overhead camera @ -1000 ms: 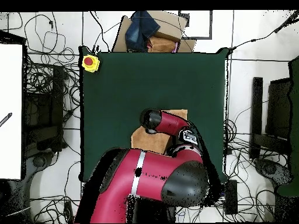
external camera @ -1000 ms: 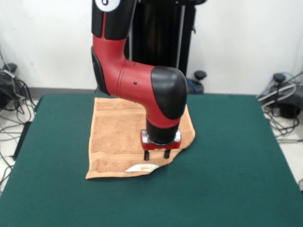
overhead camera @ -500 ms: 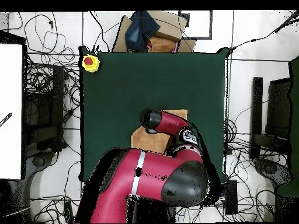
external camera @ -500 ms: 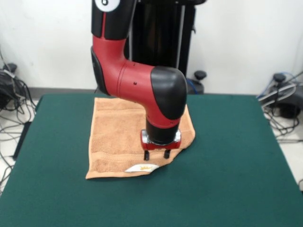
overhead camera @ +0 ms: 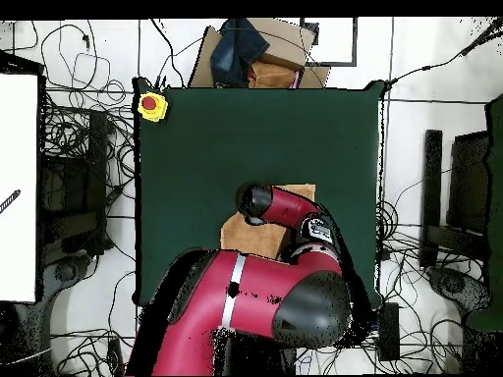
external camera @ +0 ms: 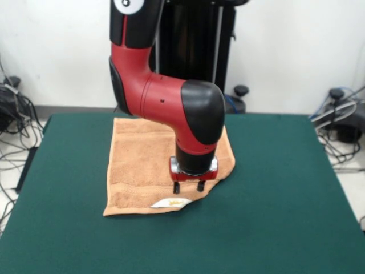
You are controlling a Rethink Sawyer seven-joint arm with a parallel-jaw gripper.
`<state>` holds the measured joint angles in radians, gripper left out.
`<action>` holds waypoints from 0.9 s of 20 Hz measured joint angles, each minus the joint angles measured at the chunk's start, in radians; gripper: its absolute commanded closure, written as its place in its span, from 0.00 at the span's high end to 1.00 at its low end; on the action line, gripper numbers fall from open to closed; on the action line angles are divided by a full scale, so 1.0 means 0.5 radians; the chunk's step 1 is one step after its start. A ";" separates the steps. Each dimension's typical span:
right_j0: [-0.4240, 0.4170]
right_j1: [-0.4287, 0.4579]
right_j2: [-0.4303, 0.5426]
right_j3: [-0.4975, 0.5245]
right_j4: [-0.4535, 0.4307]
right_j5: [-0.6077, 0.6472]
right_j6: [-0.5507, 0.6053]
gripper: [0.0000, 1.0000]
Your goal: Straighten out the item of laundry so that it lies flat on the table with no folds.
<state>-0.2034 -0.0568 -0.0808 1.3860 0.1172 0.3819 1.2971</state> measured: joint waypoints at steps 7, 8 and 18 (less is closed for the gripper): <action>-0.009 0.000 0.008 0.000 0.000 0.004 0.000 1.00; -0.012 0.000 0.009 0.000 0.000 0.006 0.000 1.00; -0.019 -0.002 0.014 -0.001 -0.006 0.012 0.000 1.00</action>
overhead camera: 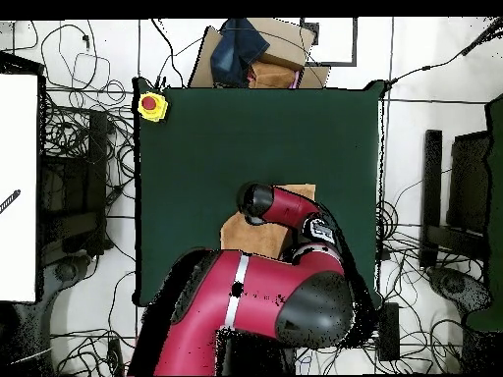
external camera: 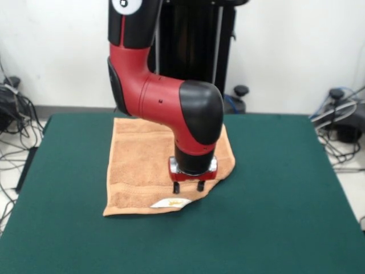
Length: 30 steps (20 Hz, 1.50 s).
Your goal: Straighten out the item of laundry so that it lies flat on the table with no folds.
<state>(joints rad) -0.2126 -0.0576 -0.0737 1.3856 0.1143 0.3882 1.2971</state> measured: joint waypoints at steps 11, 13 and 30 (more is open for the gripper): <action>-0.187 -0.065 0.113 0.075 -0.194 -0.040 0.000 1.00; -0.228 -0.079 0.125 0.098 -0.229 -0.062 0.000 1.00; -0.387 -0.077 0.123 0.158 -0.466 -0.190 0.000 1.00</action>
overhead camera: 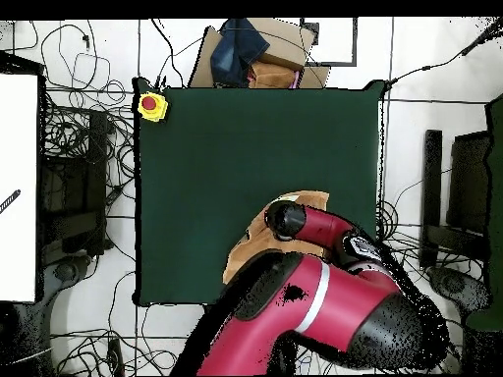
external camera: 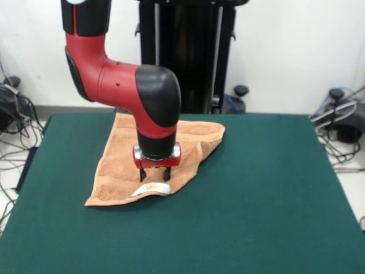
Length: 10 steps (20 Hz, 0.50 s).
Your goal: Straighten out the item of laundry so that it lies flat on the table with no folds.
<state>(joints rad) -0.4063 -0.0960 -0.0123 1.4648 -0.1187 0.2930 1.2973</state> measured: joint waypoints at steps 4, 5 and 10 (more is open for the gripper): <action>0.053 0.008 -0.039 -0.023 0.000 0.011 0.000 1.00; 0.059 0.009 -0.044 -0.024 0.000 0.010 0.000 1.00; 0.066 0.009 -0.051 -0.025 0.000 0.010 0.000 1.00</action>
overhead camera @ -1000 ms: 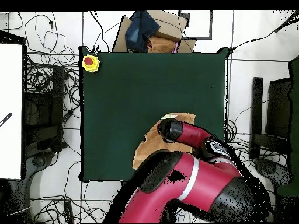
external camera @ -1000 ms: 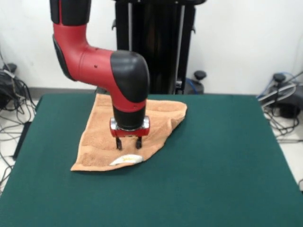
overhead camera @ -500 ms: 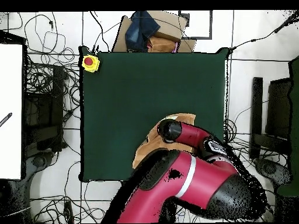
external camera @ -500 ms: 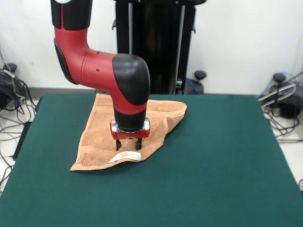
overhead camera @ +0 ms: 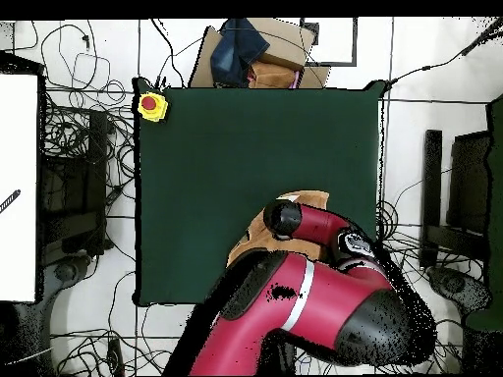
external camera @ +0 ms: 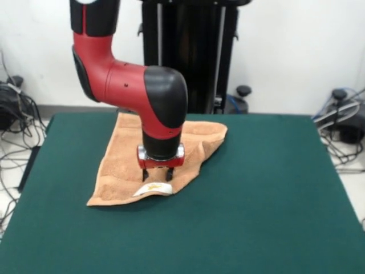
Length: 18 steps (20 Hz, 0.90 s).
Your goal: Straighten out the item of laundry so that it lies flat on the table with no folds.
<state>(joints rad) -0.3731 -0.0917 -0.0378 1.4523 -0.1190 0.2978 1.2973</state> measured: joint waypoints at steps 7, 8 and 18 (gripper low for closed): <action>-0.004 -0.009 0.001 -0.001 -0.104 0.003 0.000 1.00; -0.007 -0.011 0.000 -0.001 -0.126 0.003 0.000 1.00; -0.054 -0.025 0.001 -0.001 -0.299 0.005 0.000 1.00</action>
<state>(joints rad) -0.3999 -0.1041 -0.0374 1.4519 -0.2682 0.3005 1.2971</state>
